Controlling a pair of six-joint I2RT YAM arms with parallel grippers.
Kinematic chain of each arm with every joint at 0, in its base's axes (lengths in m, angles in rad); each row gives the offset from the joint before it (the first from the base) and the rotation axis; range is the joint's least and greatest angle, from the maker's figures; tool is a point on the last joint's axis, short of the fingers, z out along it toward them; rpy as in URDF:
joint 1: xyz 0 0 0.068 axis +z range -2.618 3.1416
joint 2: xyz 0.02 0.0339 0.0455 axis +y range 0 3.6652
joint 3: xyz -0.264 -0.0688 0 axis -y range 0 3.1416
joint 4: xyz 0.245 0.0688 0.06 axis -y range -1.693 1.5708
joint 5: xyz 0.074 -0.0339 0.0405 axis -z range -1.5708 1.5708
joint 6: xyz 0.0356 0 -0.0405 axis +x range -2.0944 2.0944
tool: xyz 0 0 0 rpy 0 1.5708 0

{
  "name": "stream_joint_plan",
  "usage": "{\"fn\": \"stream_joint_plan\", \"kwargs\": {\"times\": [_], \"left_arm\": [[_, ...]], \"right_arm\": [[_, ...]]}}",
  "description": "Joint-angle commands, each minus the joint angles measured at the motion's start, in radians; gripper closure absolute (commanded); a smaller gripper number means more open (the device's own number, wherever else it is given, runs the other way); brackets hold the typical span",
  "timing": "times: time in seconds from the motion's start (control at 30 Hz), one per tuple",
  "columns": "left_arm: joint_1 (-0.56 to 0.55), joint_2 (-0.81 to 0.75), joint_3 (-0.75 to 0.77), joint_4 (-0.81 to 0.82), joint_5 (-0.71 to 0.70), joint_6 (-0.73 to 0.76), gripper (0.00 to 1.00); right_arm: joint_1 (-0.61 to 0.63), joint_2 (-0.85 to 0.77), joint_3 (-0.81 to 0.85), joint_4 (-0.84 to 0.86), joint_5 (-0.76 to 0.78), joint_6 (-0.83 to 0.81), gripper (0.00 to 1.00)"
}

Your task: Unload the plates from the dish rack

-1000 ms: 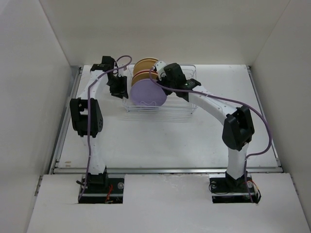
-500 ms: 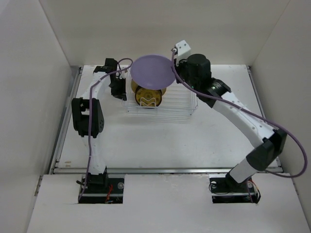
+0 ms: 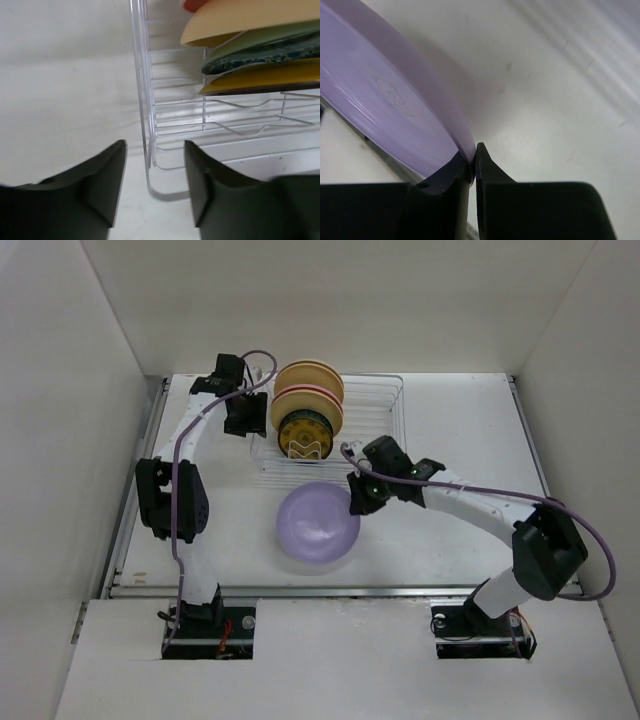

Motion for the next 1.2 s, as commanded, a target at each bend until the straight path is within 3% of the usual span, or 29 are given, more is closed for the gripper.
{"fn": "stream_joint_plan", "kwargs": {"times": [0.0, 0.13, 0.27, 0.37, 0.4, 0.5, 0.57, 0.77, 0.87, 0.97, 1.07, 1.17], "left_arm": [[-0.023, -0.147, -0.007, 0.074, -0.078, 0.045, 0.48], [-0.075, -0.213, -0.041, 0.129, -0.115, 0.157, 0.42], [-0.143, -0.206, -0.041, 0.138, -0.115, 0.306, 0.46], [-0.202, -0.13, -0.001, 0.083, -0.125, 0.432, 0.46], [-0.213, -0.105, 0.036, 0.048, -0.125, 0.453, 0.41], [-0.255, -0.033, 0.073, 0.07, -0.209, 0.478, 0.41], [-0.269, -0.013, 0.082, 0.109, -0.273, 0.489, 0.38], [-0.289, 0.063, 0.123, 0.195, -0.336, 0.515, 0.38], [-0.289, 0.095, 0.154, 0.163, -0.323, 0.515, 0.51], [-0.289, 0.095, 0.154, 0.163, -0.323, 0.489, 0.8], [-0.289, 0.086, 0.133, 0.163, -0.323, 0.478, 0.91], [-0.289, 0.075, 0.11, 0.163, -0.323, 0.478, 0.92]], "right_arm": [[0.028, -0.02, -0.07, 0.087, -0.106, 0.163, 1.0], [0.028, 0.041, -0.092, 0.113, -0.072, 0.225, 1.0], [0.028, 0.138, -0.074, 0.075, -0.058, 0.25, 0.87], [0.028, 0.178, -0.064, 0.075, -0.058, 0.25, 0.69], [0.028, 0.187, -0.055, 0.075, -0.049, 0.25, 0.63], [0.028, 0.158, -0.046, 0.066, -0.029, 0.25, 0.55], [0.028, 0.128, -0.034, 0.066, -0.018, 0.25, 0.41], [0.028, 0.016, -0.003, -0.012, 0.037, 0.216, 0.39], [0.028, -0.014, -0.003, -0.037, 0.061, 0.216, 0.39], [0.028, -0.041, -0.003, -0.046, 0.08, 0.216, 0.39], [0.028, -0.051, -0.003, -0.057, 0.089, 0.216, 0.39], [0.028, -0.06, -0.003, -0.057, 0.112, 0.216, 0.39]]}}
